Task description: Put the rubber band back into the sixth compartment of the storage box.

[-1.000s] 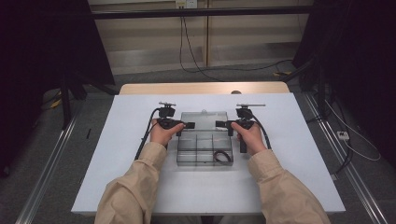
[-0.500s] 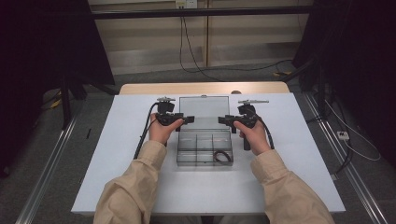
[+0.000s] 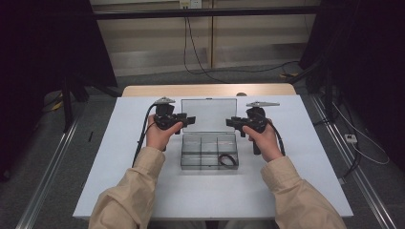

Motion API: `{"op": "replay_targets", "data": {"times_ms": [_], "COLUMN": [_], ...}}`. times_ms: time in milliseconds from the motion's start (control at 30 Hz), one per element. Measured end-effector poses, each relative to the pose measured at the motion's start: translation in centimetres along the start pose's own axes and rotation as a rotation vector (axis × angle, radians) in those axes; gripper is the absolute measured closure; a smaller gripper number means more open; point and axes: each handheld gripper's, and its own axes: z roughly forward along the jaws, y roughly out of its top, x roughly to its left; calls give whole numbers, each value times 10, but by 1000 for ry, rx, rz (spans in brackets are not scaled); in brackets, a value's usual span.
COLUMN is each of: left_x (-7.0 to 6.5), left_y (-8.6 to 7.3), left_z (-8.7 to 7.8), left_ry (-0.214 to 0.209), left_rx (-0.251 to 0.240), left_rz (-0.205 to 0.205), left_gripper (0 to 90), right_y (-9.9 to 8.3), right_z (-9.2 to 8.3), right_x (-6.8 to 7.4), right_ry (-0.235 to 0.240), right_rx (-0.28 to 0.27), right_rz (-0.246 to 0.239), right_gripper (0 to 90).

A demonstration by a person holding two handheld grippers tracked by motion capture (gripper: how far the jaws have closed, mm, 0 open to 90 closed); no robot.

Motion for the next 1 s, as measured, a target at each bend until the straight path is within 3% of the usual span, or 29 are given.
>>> {"op": "replay_targets", "data": {"times_ms": [400,1000], "left_x": [-7,-12], "left_y": [-4,-13], "left_z": [-11,-22], "left_ry": [-3,4], "left_rx": [-3,-11], "left_rz": [52,84], "left_gripper": [554,623], "right_y": [-1,-6], "right_z": [-11,-23], "right_x": [8,16], "right_ry": [-2,-16], "right_rx": [-5,-6], "right_rz": [-65,-125], "right_gripper": [653,662]}}
